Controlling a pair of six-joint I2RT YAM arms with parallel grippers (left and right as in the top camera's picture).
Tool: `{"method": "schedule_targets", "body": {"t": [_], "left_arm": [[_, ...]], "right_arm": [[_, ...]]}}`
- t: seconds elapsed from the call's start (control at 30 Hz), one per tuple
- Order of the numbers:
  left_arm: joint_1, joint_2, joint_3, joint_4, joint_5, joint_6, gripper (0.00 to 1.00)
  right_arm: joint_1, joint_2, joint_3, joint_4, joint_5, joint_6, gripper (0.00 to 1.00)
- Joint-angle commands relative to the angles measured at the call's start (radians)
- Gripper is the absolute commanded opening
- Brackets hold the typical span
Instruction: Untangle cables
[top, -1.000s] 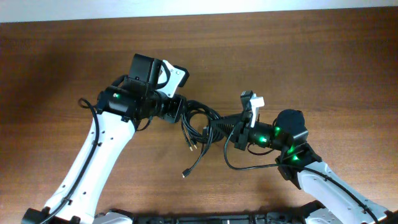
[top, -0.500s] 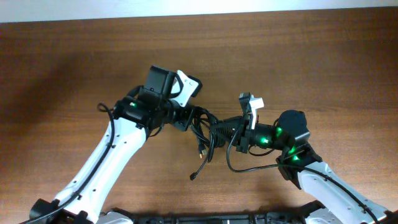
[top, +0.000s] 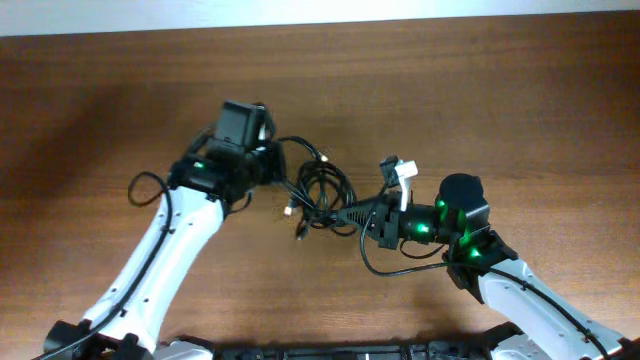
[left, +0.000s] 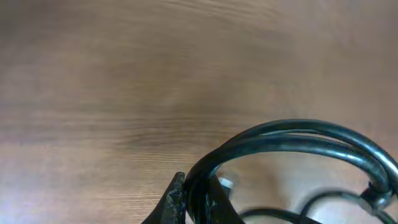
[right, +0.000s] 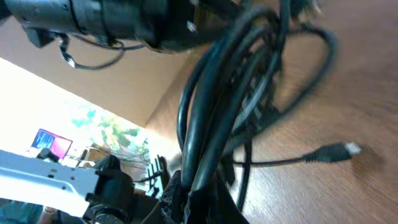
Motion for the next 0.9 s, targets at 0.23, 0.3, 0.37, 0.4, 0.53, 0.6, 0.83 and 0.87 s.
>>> {"method": "schedule_targets", "body": {"t": [0.23,0.3,0.37,0.4,0.53,0.6,0.83,0.87], "left_arm": [[0.171,0.019,0.011,0.023,0.027,-0.290,0.00],[0.171,0.020,0.011,0.028,0.027,-0.260,0.00],[0.171,0.020,0.011,0.027,0.043,-0.067,0.00],[0.171,0.020,0.011,0.021,0.080,0.021,0.00],[0.167,0.020,0.011,0.008,0.348,0.261,0.00],[0.142,0.020,0.011,0.008,0.491,0.387,0.00],[0.072,0.020,0.011,0.043,0.611,0.481,0.00],[0.072,0.020,0.011,0.070,0.610,0.438,0.00]], "right_arm": [[-0.001,-0.010,0.009,-0.349,0.276,0.078,0.06],[-0.001,-0.010,0.009,-0.356,0.277,0.077,0.24],[-0.001,-0.010,0.009,-0.319,0.291,0.077,0.38],[-0.001,-0.010,0.009,-0.278,0.291,0.077,0.44],[-0.001,-0.010,0.009,-0.098,0.307,0.022,0.75],[0.000,-0.010,0.009,-0.090,0.356,-0.037,0.83],[0.055,0.006,0.009,-0.097,0.414,-0.099,0.87],[0.085,0.017,0.009,-0.098,0.415,-0.099,0.79]]}}
